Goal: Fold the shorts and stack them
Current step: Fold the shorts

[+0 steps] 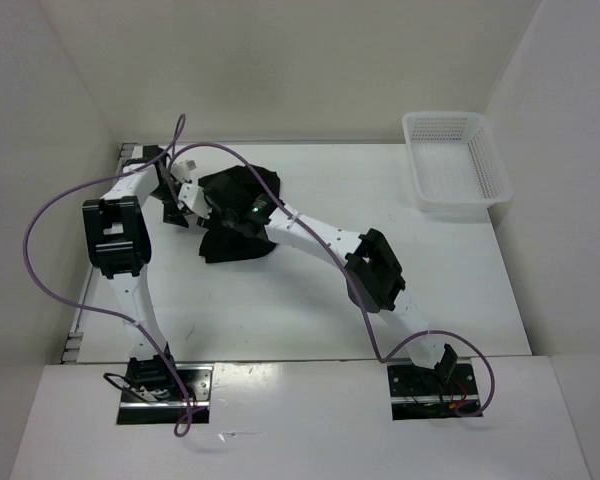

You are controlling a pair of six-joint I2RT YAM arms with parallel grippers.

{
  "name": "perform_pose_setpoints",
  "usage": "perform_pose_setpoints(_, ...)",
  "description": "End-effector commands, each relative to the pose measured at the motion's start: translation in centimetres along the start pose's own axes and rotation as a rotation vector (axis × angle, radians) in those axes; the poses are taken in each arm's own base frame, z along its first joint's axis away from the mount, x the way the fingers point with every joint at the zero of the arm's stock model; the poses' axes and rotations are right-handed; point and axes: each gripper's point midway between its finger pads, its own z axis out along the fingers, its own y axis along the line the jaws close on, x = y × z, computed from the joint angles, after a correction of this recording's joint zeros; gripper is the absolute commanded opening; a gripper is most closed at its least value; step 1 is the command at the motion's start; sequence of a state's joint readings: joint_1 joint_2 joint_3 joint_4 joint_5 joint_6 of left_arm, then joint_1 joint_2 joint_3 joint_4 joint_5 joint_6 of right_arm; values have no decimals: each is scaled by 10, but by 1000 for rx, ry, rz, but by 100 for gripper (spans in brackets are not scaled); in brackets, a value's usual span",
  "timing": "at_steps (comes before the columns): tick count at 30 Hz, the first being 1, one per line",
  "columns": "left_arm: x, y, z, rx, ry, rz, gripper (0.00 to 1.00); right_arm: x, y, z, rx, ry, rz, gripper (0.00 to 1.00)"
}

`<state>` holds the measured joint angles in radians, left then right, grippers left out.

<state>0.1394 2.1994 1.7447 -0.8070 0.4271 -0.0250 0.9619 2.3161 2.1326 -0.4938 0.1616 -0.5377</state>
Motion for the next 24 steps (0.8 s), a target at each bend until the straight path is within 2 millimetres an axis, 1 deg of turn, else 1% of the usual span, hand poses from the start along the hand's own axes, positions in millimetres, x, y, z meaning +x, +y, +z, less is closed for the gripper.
perform_pose_setpoints(1, -12, 24, -33, -46, -78, -10, 100, -60, 17, -22, -29, -147, 22, 58)
perform_pose_setpoints(2, -15, 28, -37, -50, -91, -17, 100, -64, 18, -24, -37, -161, 22, 63)
perform_pose_setpoints(3, -20, 33, -43, -44, -111, -28, 100, -68, 25, -25, -53, -170, 16, 69)
perform_pose_setpoints(4, -20, 31, -43, -29, -112, -27, 100, -72, 23, -27, -49, -179, 29, 71)
perform_pose_setpoints(5, -27, 31, -52, -26, -141, -25, 100, -80, 21, -31, -54, -204, 31, 73)
perform_pose_setpoints(7, -35, 24, -61, -2, -158, -15, 100, -88, 25, -35, -85, -227, 52, 74)
perform_pose_setpoints(8, -42, 19, -69, 4, -184, -1, 100, -95, 20, -42, -77, -245, 55, 74)
perform_pose_setpoints(9, -46, 9, -71, 17, -189, 19, 100, -100, 21, -47, -73, -253, 64, 74)
perform_pose_setpoints(10, -59, 0, -82, 16, -229, 52, 100, -98, 18, -47, -57, -245, 66, 74)
perform_pose_setpoints(11, -64, -10, -89, 18, -244, 73, 100, -105, 7, -58, -19, -265, 74, 73)
perform_pose_setpoints(12, -66, -27, -85, 31, -242, 109, 100, -101, -4, -61, 40, -247, 83, 72)
perform_pose_setpoints(13, -71, -39, -90, 27, -258, 139, 100, -90, -5, -61, 63, -217, 84, 70)
perform_pose_setpoints(14, -76, -52, -97, 21, -280, 174, 100, -93, -23, -77, 110, -238, 101, 70)
perform_pose_setpoints(15, -74, -68, -87, -1, -261, 211, 100, -75, -26, -76, 130, -194, 103, 66)
perform_pose_setpoints(16, -79, -77, -89, -23, -280, 241, 100, -69, -30, -82, 134, -184, 106, 66)
perform_pose_setpoints(17, -81, -83, -85, -44, -288, 263, 100, -71, -44, -105, 155, -206, 118, 66)
perform_pose_setpoints(18, -80, -87, -79, -65, -282, 278, 100, -51, -41, -104, 154, -165, 116, 66)
perform_pose_setpoints(19, -81, -95, -74, -95, -283, 302, 100, -41, -48, -109, 163, -150, 124, 66)
perform_pose_setpoints(20, -80, -97, -70, -105, -280, 311, 100, -35, -52, -115, 171, -149, 129, 66)
perform_pose_setpoints(21, -81, -98, -65, -111, -283, 318, 100, -17, -60, -122, 182, -122, 140, 66)
perform_pose_setpoints(22, -82, -103, -63, -114, -288, 332, 100, -8, -65, -124, 190, -108, 159, 66)
perform_pose_setpoints(23, -82, -103, -63, -114, -288, 332, 100, 1, -70, -124, 188, -99, 184, 66)
perform_pose_setpoints(24, -80, -108, -56, -97, -272, 339, 100, 11, -76, -121, 190, -84, 194, 66)
